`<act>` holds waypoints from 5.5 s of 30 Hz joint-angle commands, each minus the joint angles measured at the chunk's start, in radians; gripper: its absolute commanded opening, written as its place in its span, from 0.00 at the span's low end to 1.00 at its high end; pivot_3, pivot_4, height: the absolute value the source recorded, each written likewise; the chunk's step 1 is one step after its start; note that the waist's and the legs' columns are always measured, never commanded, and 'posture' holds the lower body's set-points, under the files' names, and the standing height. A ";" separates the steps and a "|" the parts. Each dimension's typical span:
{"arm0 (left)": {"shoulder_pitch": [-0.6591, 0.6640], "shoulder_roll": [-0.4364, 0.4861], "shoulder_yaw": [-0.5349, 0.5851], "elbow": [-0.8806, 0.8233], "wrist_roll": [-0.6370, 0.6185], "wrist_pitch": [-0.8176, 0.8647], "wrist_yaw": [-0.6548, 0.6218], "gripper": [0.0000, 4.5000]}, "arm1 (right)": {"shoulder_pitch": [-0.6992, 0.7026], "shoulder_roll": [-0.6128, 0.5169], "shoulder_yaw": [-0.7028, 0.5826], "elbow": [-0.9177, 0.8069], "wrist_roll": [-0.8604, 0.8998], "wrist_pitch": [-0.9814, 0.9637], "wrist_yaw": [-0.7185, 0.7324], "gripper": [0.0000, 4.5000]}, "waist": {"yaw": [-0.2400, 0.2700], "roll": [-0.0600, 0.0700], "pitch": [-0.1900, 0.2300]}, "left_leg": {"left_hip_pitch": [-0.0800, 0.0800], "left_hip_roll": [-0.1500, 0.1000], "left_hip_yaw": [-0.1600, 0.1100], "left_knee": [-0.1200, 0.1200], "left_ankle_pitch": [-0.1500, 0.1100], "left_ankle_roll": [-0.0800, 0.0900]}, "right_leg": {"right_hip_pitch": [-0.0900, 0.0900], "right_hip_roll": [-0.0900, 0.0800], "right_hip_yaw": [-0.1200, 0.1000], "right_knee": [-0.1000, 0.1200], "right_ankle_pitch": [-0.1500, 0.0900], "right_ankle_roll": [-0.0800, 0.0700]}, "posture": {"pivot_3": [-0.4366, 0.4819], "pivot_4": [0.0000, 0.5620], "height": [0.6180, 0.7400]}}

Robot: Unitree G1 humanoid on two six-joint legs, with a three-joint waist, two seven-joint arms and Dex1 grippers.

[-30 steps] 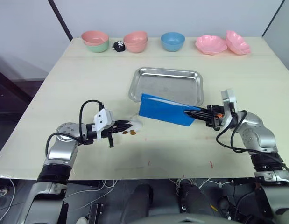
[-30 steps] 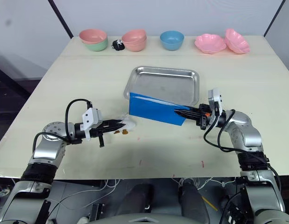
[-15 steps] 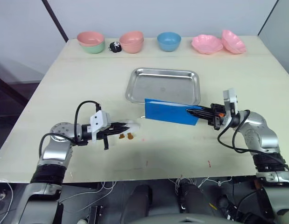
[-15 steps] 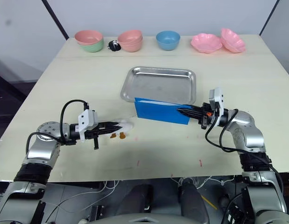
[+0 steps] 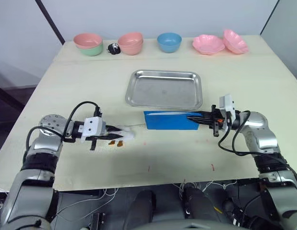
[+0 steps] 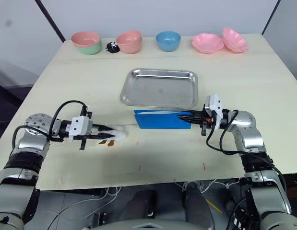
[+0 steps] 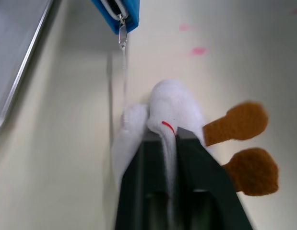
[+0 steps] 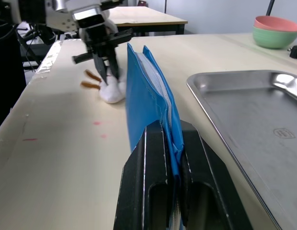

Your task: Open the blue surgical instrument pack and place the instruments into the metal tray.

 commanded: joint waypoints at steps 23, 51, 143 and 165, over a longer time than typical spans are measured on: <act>-0.016 0.056 0.092 -0.214 -0.200 0.392 -0.085 1.00 | -0.012 -0.004 -0.018 0.014 -0.002 -0.066 0.012 0.00 | 0.003 -0.001 0.001 | -0.004 0.001 -0.001 0.001 0.000 0.000 | -0.004 -0.001 0.001 0.004 0.000 0.000 | 0.48 0.27 1.00; -0.162 -0.275 0.069 -0.092 -0.104 0.382 0.105 1.00 | -0.006 -0.015 -0.009 0.016 -0.001 -0.042 0.055 0.00 | 0.004 -0.003 0.001 | -0.004 -0.002 0.000 0.002 0.000 0.000 | -0.004 -0.001 0.001 0.005 0.000 0.000 | 0.48 0.27 1.00; -0.163 -0.348 0.051 -0.092 -0.131 0.493 -0.043 0.00 | 0.208 -0.143 -0.055 -0.341 0.214 0.385 -0.022 0.15 | 0.008 -0.003 0.001 | -0.005 -0.003 -0.001 0.003 0.000 0.000 | -0.004 -0.002 0.001 0.006 0.000 0.000 | 0.48 0.27 1.00; -0.287 -0.399 0.017 0.160 0.019 0.403 0.094 0.00 | 0.342 -0.176 0.112 -0.206 -0.103 0.088 -0.006 0.01 | 0.010 -0.005 0.001 | -0.005 -0.004 0.000 0.004 0.000 0.000 | -0.004 -0.002 0.000 0.006 0.000 0.001 | 0.48 0.27 1.00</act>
